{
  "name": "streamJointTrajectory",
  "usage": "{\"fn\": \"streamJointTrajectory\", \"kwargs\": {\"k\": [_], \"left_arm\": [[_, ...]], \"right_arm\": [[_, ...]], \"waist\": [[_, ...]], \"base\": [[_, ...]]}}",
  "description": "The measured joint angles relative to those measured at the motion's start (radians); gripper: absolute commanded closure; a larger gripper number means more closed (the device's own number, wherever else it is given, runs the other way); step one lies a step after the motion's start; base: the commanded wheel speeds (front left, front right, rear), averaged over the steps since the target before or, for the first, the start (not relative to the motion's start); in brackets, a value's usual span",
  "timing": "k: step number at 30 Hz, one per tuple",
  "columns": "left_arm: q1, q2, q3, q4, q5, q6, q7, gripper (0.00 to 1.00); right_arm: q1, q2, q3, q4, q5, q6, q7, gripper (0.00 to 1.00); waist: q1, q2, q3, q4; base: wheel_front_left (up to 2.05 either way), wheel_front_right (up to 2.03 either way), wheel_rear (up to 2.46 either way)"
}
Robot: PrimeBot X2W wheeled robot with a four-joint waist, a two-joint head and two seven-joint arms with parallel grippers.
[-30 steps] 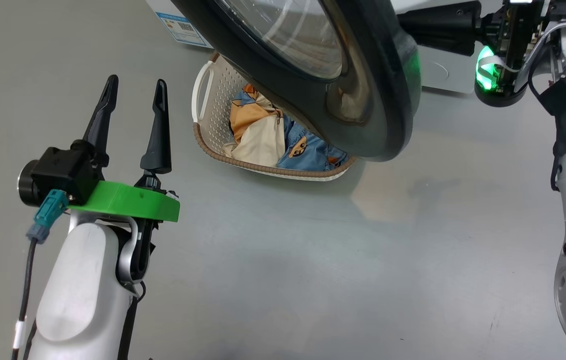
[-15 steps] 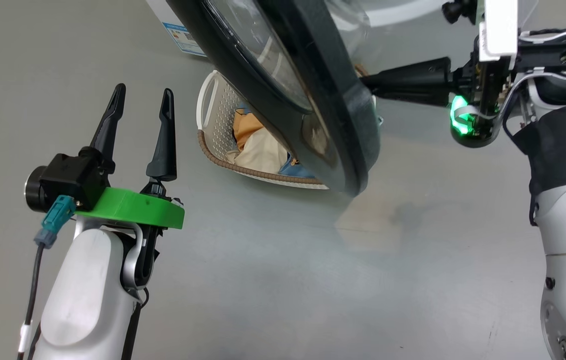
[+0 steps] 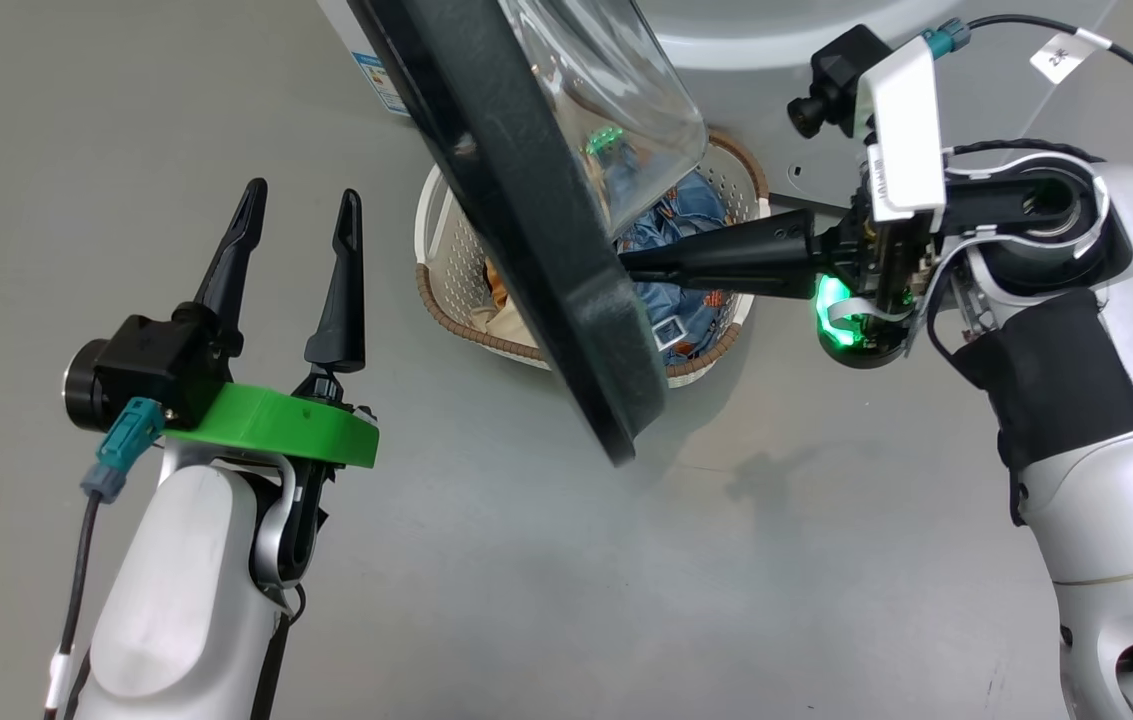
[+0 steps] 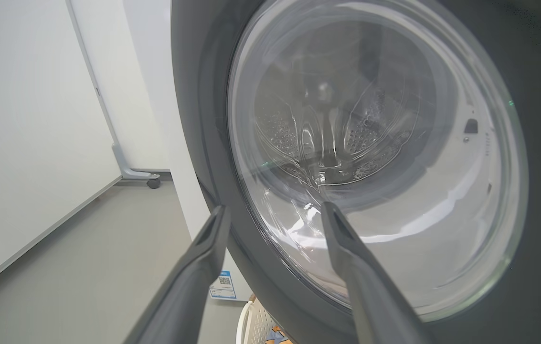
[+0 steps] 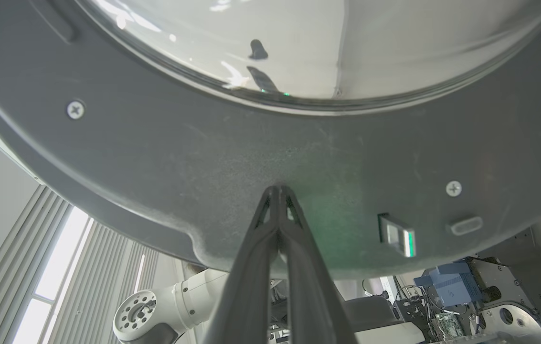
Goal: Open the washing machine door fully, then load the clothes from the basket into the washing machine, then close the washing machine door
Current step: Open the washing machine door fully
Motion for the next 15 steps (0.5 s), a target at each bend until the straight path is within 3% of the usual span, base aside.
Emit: {"fn": "streamJointTrajectory", "kwargs": {"k": [15], "left_arm": [[0.010, 0.000, -0.014, 0.007, -0.003, 0.000, 0.000, 0.00]], "right_arm": [[0.066, -0.002, 0.116, -0.057, 0.057, 0.000, -0.127, 1.00]], "waist": [[0.0000, 0.0000, -0.021, 0.024]], "base": [[0.00, 0.00, 0.00]]}}
